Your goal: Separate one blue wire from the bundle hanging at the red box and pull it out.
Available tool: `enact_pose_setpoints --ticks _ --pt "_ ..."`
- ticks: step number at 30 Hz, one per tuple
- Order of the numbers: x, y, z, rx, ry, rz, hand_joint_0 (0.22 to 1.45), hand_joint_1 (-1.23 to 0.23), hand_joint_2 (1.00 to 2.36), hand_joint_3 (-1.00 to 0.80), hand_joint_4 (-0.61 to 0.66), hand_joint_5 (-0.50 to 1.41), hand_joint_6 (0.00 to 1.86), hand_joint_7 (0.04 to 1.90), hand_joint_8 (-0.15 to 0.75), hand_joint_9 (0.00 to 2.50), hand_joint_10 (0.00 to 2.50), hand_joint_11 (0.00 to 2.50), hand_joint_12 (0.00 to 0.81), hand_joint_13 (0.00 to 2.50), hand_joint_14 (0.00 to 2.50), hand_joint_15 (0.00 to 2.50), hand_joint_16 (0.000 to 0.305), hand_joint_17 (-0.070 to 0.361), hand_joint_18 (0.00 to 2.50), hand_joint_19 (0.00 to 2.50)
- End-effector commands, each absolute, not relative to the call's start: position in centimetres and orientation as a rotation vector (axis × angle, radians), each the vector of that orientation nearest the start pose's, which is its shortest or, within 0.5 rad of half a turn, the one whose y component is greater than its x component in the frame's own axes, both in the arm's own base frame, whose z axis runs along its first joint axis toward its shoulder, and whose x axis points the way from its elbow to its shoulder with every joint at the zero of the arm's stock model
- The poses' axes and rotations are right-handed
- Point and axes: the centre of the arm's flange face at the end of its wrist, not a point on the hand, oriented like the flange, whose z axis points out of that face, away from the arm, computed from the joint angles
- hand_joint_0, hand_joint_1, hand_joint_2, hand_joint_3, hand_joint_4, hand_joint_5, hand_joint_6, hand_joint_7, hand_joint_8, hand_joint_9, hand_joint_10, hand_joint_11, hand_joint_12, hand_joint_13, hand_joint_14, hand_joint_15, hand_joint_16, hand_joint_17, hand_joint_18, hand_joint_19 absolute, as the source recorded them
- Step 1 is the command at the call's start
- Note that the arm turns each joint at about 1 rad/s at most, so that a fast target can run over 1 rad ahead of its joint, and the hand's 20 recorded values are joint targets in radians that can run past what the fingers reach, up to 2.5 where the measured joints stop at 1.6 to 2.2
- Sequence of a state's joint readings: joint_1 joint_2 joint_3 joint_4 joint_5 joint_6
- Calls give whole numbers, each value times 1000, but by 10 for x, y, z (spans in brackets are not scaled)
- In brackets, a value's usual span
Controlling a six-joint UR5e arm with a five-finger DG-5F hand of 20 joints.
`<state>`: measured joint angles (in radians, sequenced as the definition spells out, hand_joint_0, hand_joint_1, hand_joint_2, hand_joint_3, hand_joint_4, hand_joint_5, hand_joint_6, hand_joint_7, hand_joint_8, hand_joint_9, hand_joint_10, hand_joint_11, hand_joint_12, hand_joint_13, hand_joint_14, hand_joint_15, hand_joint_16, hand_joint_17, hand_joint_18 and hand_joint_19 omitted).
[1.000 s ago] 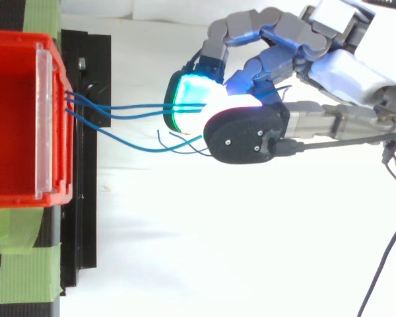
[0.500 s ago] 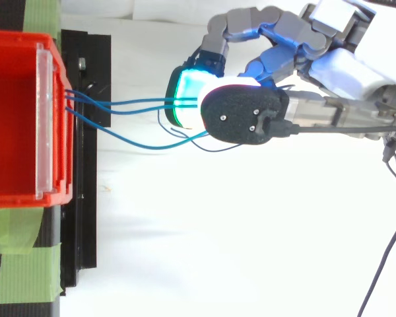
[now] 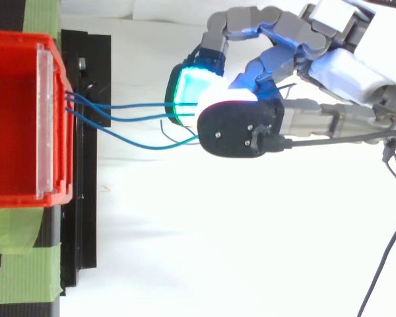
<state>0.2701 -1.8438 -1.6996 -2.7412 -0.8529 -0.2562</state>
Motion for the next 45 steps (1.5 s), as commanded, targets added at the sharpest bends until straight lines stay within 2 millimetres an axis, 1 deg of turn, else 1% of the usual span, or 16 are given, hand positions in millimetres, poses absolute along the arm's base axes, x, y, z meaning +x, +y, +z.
enact_pose_setpoints --ticks 1,7,19,20,21,23,25,28,30,32,33,34,36,37,40,45 --pt "584 -45 319 1244 1027 676 678 -800 1020 -281 202 -164 602 1269 298 880 483 1845 340 960 2463 976 44 98 870 1258" --pt "584 -45 319 1245 1024 679 742 -883 1019 -294 186 -196 642 1208 296 768 526 1819 340 902 2462 990 43 98 833 1274" --pt "583 -45 318 1248 1024 677 793 -925 1015 -344 153 -215 637 1217 278 566 457 1835 351 691 2495 994 45 102 732 1270" --pt "583 -45 319 1247 1023 678 793 -924 1015 -352 154 -215 636 1218 284 564 453 1821 351 694 2500 951 45 100 733 1278" --pt "583 -45 319 1247 1023 678 780 -899 1016 -336 170 -213 646 1191 291 584 491 1786 352 717 2489 954 44 98 742 1270" --pt "584 -44 319 1247 1024 679 732 -738 1025 -225 204 -207 663 1152 308 668 545 1734 352 774 2490 929 42 95 812 1271" --pt "583 -45 318 1248 1024 677 738 -655 1028 -168 211 -194 669 1130 313 747 599 1699 348 838 2500 897 42 94 841 1292" --pt "583 -45 318 1248 1024 677 729 -625 1031 -103 205 -181 663 1137 319 804 574 1695 345 875 2500 913 42 95 866 1282" --pt "583 -45 318 1248 1023 678 707 -605 1026 -96 202 -176 652 1161 314 811 551 1733 350 893 2440 966 43 96 884 1262" --pt "584 -45 319 1248 1022 679 648 -629 1023 -101 199 -171 622 1246 314 807 399 1833 354 884 2370 993 45 101 859 1262" --pt "583 -45 318 1248 1023 678 630 -645 1022 -107 198 -170 613 1268 319 807 387 1835 360 876 2364 1000 45 101 856 1261" --pt "583 -45 318 1248 1023 678 582 -672 1022 -156 196 -171 600 1301 318 792 304 1896 365 854 2331 1017 47 105 830 1258" --pt "583 -45 318 1248 1024 677 549 -699 1017 -263 199 -174 590 1325 330 769 232 1915 374 846 2264 1041 50 112 818 1257" --pt "583 -45 318 1248 1024 677 529 -727 1013 -339 203 -175 589 1328 339 758 240 1907 381 841 2217 1046 52 116 793 1254" --pt "583 -45 318 1248 1024 677 516 -770 1002 -470 206 -179 583 1332 336 727 216 1902 388 829 2156 1068 53 119 774 1250" --pt "583 -45 318 1247 1026 675 529 -818 1000 -500 208 -185 585 1314 331 706 215 1875 383 827 2047 1099 52 118 747 1240"
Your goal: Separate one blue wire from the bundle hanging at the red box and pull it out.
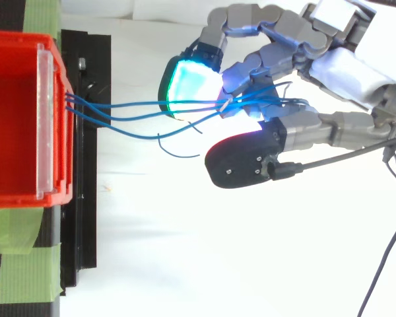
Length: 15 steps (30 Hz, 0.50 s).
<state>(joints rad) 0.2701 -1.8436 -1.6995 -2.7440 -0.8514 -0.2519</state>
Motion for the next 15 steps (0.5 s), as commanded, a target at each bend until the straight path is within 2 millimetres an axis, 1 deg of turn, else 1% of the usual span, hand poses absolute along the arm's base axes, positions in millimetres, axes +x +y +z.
enact_pose_setpoints --ticks 1,2,3,4,6,8,11,14,15 --pt "583 -45 318 1247 1026 675 546 -784 1000 -500 209 -183 591 1302 330 727 218 1884 377 846 2024 1096 51 114 746 1248" --pt "583 -45 318 1248 1025 674 553 -769 1000 -500 210 -182 596 1302 330 736 232 1884 370 851 2024 1095 50 113 755 1246" --pt "583 -45 318 1248 1025 674 570 -748 1003 -464 207 -181 599 1305 327 751 234 1875 366 870 2023 1100 49 110 759 1250" --pt "583 -45 318 1248 1025 674 598 -700 1010 -398 209 -177 614 1269 321 788 268 1858 360 889 2004 1112 47 106 779 1251" --pt "583 -45 318 1246 1025 673 676 -653 1018 -288 198 -177 624 1243 312 803 294 1834 348 925 1990 1128 46 103 800 1253" --pt "583 -45 318 1246 1025 673 701 -636 1021 -249 197 -182 635 1216 305 799 332 1811 347 933 1980 1128 46 103 799 1249" --pt "583 -45 318 1246 1025 673 686 -611 1020 -277 201 -184 637 1201 310 800 347 1790 343 938 1970 1134 45 102 801 1241" --pt "583 -45 319 1246 1024 675 634 -599 1015 -336 206 -184 632 1216 308 800 353 1802 345 938 1972 1131 46 102 801 1251" --pt "583 -45 319 1246 1024 675 622 -599 1014 -349 208 -183 630 1216 319 803 343 1822 347 935 1972 1150 46 102 800 1252"
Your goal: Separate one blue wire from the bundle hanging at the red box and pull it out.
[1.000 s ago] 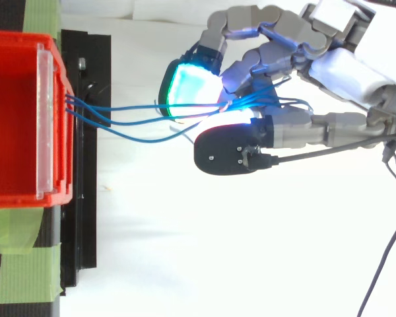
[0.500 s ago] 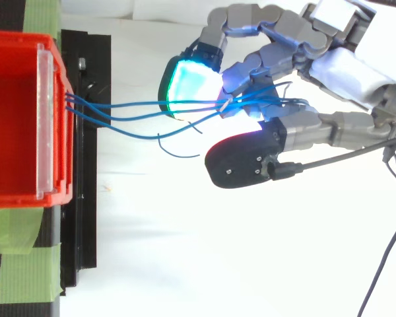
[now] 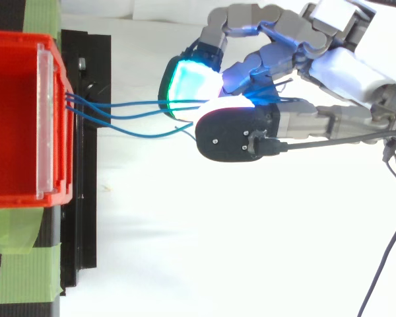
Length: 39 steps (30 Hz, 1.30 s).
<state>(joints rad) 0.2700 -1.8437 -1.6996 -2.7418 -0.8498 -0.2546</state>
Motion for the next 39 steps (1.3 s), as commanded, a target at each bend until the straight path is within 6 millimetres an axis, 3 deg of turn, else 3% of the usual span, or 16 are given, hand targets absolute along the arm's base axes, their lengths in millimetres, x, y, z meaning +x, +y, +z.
enact_pose_setpoints --ticks 1,6,10,15,22,39 --pt "584 -44 319 1245 1026 677 596 -608 1011 -381 210 -184 629 1223 319 803 343 1816 348 934 1977 1146 46 103 799 1253" --pt "583 -45 318 1246 1026 675 535 -716 1000 -500 219 -186 619 1239 329 786 349 1827 369 920 2011 1129 50 112 798 1242" --pt "583 -45 318 1246 1025 673 496 -689 1000 -500 231 -188 622 1229 348 768 375 1806 388 910 2017 1092 54 121 804 1229" --pt "583 -45 318 1247 1026 672 610 -584 1007 -416 205 -181 613 1261 319 816 249 1871 345 930 1912 1144 47 105 785 1256" --pt "583 -45 318 1245 1026 672 621 -490 1016 -321 198 -164 520 1361 309 832 203 1908 349 952 1895 1178 47 107 787 1249" --pt "583 -45 318 1246 1027 671 772 -752 1027 -195 190 -169 598 1230 298 803 390 1804 341 952 1968 1154 44 99 756 1295"
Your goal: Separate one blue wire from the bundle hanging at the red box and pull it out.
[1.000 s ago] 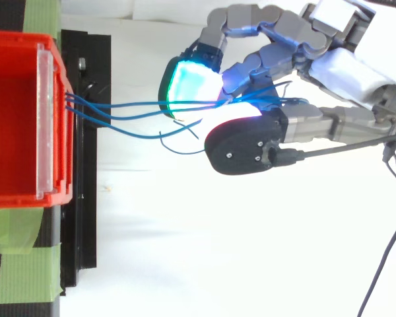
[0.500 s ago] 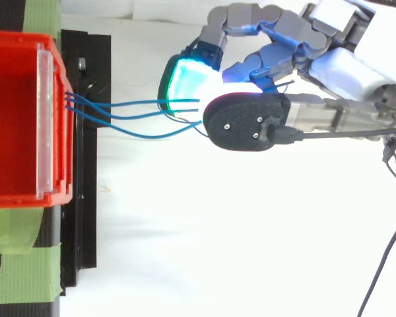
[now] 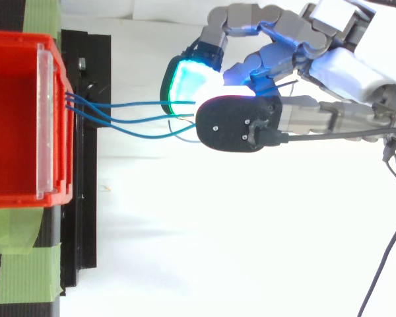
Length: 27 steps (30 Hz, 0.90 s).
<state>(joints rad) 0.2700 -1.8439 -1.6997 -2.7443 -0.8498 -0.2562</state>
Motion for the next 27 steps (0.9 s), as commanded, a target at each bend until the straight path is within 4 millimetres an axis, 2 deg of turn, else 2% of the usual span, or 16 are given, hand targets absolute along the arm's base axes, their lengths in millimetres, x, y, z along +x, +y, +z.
enact_pose_setpoints --ticks 1,4,10,13,20,27 --pt "583 -45 318 1246 1027 671 775 -784 1026 -209 176 -176 596 1235 291 770 398 1811 342 912 1968 1157 43 97 746 1298" --pt "583 -45 318 1245 1026 672 775 -856 1023 -238 170 -190 592 1251 290 674 341 1830 352 861 1947 1183 44 100 720 1264" --pt "583 -45 319 1246 1024 675 767 -909 1021 -268 148 -203 569 1302 282 559 268 1847 363 747 1942 1208 46 104 671 1181" --pt "583 -45 319 1246 1024 675 762 -922 1020 -269 149 -208 561 1299 284 512 329 1787 363 692 2017 1157 46 105 652 1172" --pt "583 -45 318 1246 1025 673 702 -863 1017 -313 180 -198 551 1315 297 575 262 1829 366 746 1956 1160 46 104 689 1216" --pt "583 -42 318 1255 1019 690 753 -792 1024 -234 196 -193 581 1255 303 634 356 1758 352 780 2025 1120 45 101 711 1255"
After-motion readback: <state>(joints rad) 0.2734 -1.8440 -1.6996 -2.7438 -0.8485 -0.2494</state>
